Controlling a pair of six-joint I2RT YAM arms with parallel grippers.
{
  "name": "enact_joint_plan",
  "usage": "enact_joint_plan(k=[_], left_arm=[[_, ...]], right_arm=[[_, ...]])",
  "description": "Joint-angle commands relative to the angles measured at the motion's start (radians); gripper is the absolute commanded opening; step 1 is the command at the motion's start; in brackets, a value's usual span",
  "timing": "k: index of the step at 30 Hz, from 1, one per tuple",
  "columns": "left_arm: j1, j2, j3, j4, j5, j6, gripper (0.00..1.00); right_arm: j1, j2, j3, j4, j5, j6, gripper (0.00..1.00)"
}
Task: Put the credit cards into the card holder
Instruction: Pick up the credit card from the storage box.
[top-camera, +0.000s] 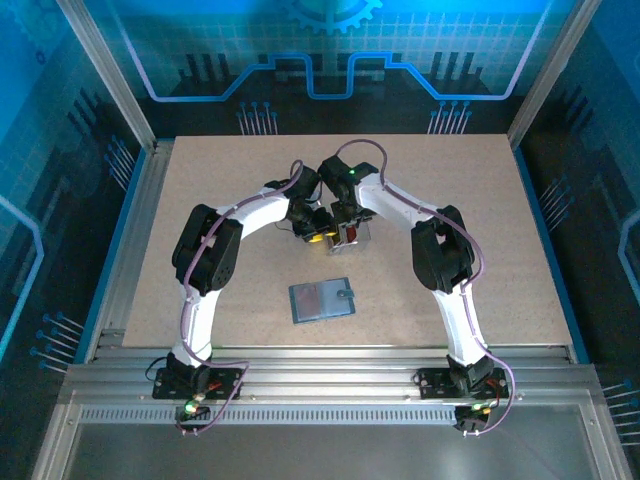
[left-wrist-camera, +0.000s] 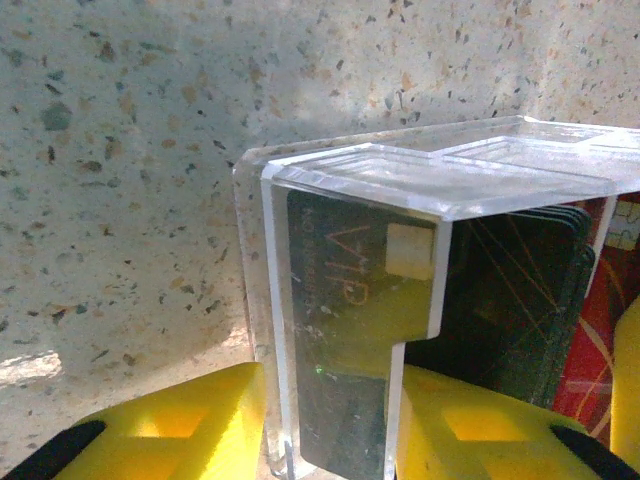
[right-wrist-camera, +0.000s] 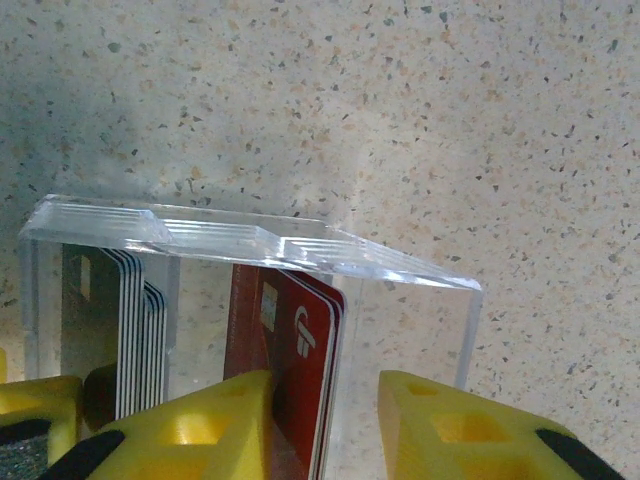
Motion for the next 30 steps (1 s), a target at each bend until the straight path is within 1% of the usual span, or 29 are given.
enact_joint_plan(k=[1,8,30], left_arm=[[0.009,0.014,-0.031,-0.039,-0.013,0.006,0.38],[0.013,0.016,-0.035,-0.036,-0.012,0.004,0.38],[0.014,0.024,-0.037,-0.032,-0.008,-0.002,0.38]], right_arm=[[0.005,-0.006,0.019,-0.045,0.069,-0.018,0.34],[0.007,-0.008,0.031,-0.058,0.075,-0.023,0.27],[0.020,-0.026,0.061,-0.087,0.067,-0.041,0.18]])
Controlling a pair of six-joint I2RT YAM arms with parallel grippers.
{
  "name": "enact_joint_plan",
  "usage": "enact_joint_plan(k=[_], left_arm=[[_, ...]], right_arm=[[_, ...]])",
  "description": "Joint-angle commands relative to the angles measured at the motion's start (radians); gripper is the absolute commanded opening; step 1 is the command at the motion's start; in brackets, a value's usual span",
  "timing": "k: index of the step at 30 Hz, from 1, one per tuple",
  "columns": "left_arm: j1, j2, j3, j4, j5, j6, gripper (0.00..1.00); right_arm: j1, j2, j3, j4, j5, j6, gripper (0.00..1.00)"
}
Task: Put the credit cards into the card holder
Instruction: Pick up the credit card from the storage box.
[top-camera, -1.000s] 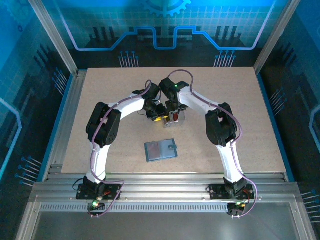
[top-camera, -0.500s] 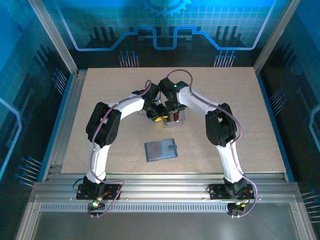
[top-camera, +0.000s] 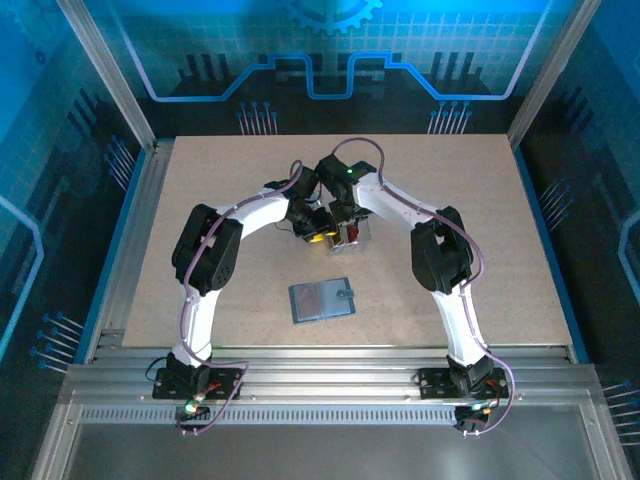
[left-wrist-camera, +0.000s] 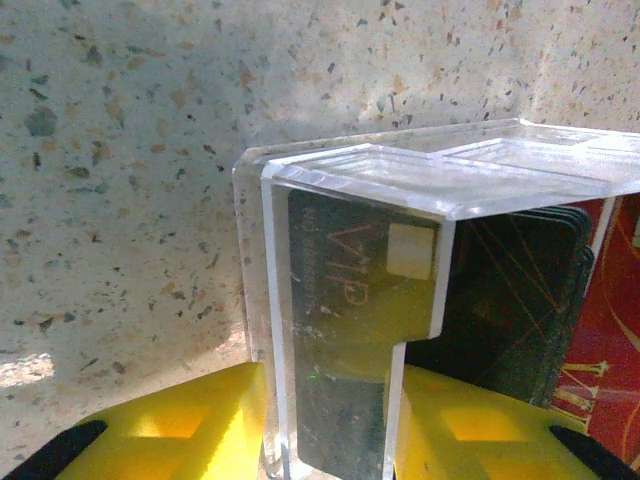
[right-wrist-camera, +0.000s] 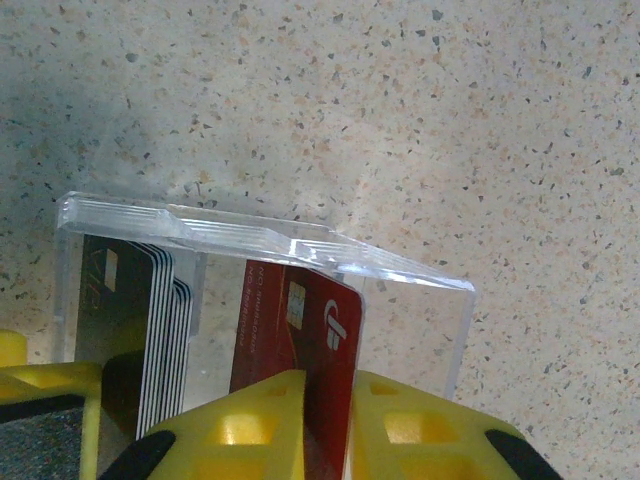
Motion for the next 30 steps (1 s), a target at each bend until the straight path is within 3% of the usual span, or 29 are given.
enact_joint_plan(k=[1,18,30], left_arm=[[0.011,0.024,-0.029,-0.050,-0.019,0.002,0.37],[0.013,0.023,-0.029,-0.052,-0.013,0.001,0.37],[0.022,-0.032,-0.005,-0.067,0.046,0.007,0.39]], right_arm=[[0.008,-0.028,0.031,-0.061,0.039,-0.018,0.17],[0.022,-0.038,0.057,-0.085,0.004,-0.026,0.04],[-0.002,-0.105,0.033,-0.055,-0.175,-0.017,0.00]])
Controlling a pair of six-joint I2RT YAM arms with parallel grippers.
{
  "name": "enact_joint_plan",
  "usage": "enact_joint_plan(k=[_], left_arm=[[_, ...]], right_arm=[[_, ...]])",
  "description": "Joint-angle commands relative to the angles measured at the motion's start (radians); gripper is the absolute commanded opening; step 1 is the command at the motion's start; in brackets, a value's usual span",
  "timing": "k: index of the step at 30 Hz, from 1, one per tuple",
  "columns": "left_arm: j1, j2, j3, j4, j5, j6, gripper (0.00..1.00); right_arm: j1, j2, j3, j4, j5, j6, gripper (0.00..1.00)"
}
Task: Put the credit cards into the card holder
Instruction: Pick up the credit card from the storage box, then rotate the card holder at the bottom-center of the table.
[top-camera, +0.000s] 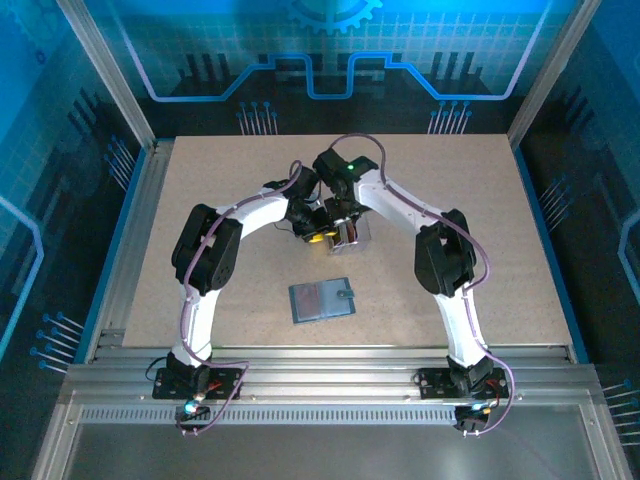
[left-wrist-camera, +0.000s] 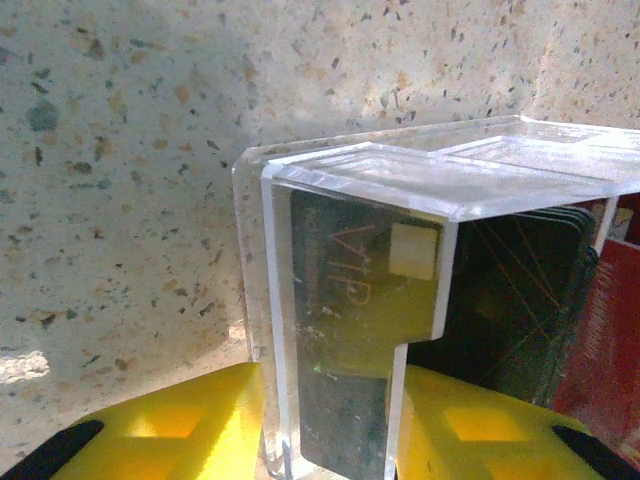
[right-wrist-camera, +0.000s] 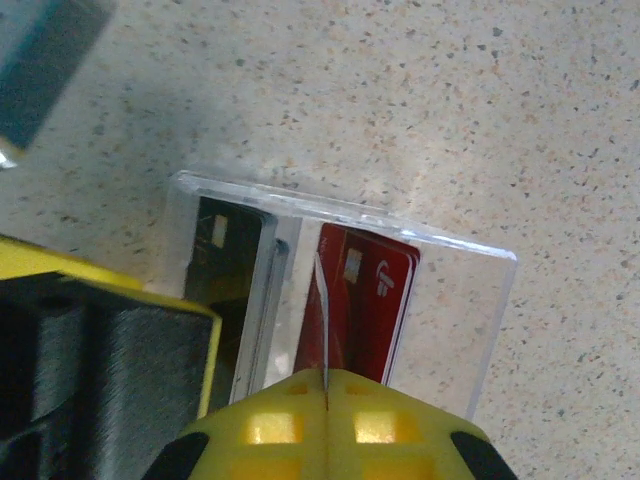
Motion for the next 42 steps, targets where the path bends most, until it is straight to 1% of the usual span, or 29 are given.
enact_joint_plan(k=[1,4,7,13,16,20,24,29,33,37,42], left_arm=[[0.018,-0.042,-0.001,-0.066,0.033,0.008,0.40],[0.025,-0.062,0.019,-0.086,0.037,0.015,0.44],[0.031,-0.083,0.034,-0.099,0.048,0.021,0.46],[0.040,-0.163,0.039,-0.106,0.068,0.018,0.50],[0.040,-0.229,0.006,-0.106,0.062,0.016,0.51],[0.038,-0.358,-0.117,-0.100,0.017,0.021,0.52],[0.016,-0.516,-0.290,-0.120,-0.075,0.047,0.55],[-0.032,-0.705,-0.501,-0.146,-0.183,0.041,0.57],[-0.099,-0.835,-0.631,-0.149,-0.260,0.009,0.61],[-0.152,-0.864,-0.713,-0.128,-0.291,-0.021,0.62],[-0.229,-0.821,-0.741,-0.095,-0.366,-0.061,0.63]], right_arm=[[-0.020,-0.070,-0.013,-0.011,-0.085,-0.001,0.00],[-0.033,-0.104,-0.050,0.021,-0.149,0.002,0.00],[-0.048,-0.133,-0.086,0.048,-0.205,0.009,0.00],[-0.056,-0.193,-0.146,0.081,-0.256,0.016,0.00],[-0.056,-0.242,-0.185,0.102,-0.274,0.019,0.00],[-0.054,-0.335,-0.282,0.162,-0.316,0.042,0.00],[-0.040,-0.451,-0.439,0.261,-0.357,0.076,0.00],[0.007,-0.579,-0.625,0.372,-0.350,0.116,0.00],[0.056,-0.690,-0.803,0.501,-0.356,0.166,0.00],[0.123,-0.762,-0.937,0.632,-0.360,0.195,0.00],[0.173,-0.805,-1.075,0.796,-0.382,0.236,0.00]])
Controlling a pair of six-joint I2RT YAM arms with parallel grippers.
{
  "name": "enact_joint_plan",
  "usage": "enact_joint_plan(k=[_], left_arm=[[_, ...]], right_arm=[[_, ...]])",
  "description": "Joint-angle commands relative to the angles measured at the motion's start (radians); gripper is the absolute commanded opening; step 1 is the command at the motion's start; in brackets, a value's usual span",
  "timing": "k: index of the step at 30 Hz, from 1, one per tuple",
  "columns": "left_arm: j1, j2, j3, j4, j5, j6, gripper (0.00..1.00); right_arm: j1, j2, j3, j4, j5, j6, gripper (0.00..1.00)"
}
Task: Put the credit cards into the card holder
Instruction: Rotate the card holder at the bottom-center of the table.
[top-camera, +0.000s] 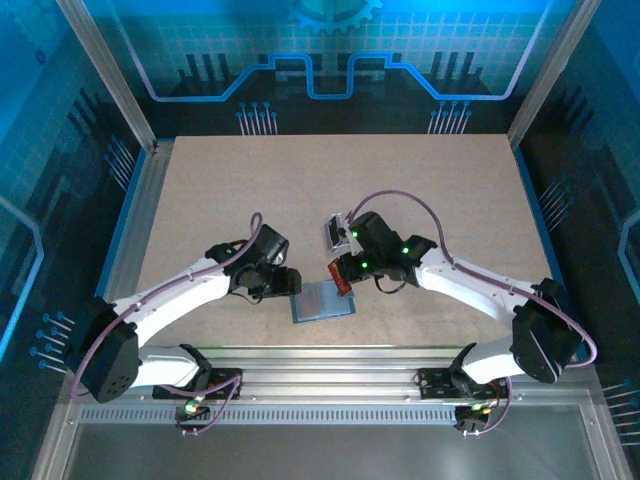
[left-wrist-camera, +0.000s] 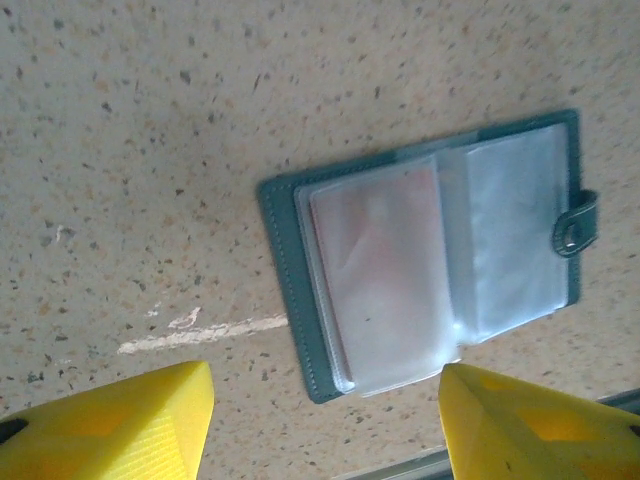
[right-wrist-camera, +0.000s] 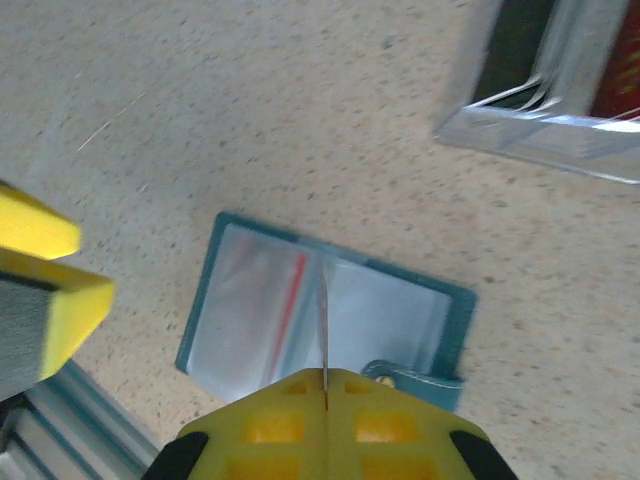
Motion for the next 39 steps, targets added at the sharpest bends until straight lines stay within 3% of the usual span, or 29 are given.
enact_joint_plan(k=[1,7,21,29,39], left_arm=[[-0.045,0.032,-0.020,0.035,-0.096,-0.045,0.63],[-0.073,0.103,-0.026,0.079,-0.158,-0.081,0.62],[-0.121,0.288,0.020,0.133,-0.205,-0.120,0.61],[-0.133,0.286,-0.046,0.186,-0.202,-0.165,0.52],[-0.163,0.261,-0.087,0.209,-0.189,-0.199,0.44]], right_arm=[[0.017,-0.037,-0.088,0.194,-0.033,0.060,0.00],[0.025,-0.045,-0.213,0.364,-0.062,0.109,0.00],[0.015,-0.046,-0.260,0.430,-0.057,0.125,0.00],[-0.014,0.050,-0.259,0.528,-0.141,0.126,0.00],[-0.018,0.116,-0.245,0.573,-0.133,0.169,0.00]])
